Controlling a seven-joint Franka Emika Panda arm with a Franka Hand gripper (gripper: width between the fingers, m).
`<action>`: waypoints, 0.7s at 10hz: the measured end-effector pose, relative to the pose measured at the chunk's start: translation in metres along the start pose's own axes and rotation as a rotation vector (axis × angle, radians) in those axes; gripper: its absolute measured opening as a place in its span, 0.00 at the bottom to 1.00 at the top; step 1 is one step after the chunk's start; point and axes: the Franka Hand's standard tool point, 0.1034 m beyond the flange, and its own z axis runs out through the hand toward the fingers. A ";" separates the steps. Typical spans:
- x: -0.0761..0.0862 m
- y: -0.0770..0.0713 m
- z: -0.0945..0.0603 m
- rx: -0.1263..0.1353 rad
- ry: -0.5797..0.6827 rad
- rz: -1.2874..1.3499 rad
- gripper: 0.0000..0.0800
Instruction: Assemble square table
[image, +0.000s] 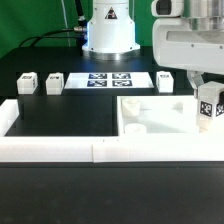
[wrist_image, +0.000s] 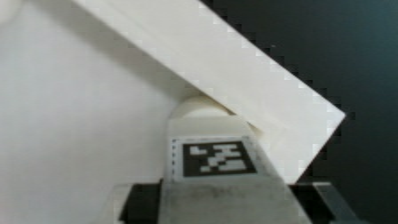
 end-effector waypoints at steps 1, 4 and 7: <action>0.002 0.001 0.000 0.015 -0.024 0.083 0.37; 0.001 0.001 0.000 0.026 -0.052 0.159 0.47; -0.004 -0.001 0.001 0.031 -0.046 -0.169 0.79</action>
Offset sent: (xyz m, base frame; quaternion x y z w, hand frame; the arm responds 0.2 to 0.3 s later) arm 0.0000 0.0000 0.0000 0.0000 0.0000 -0.0650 0.9979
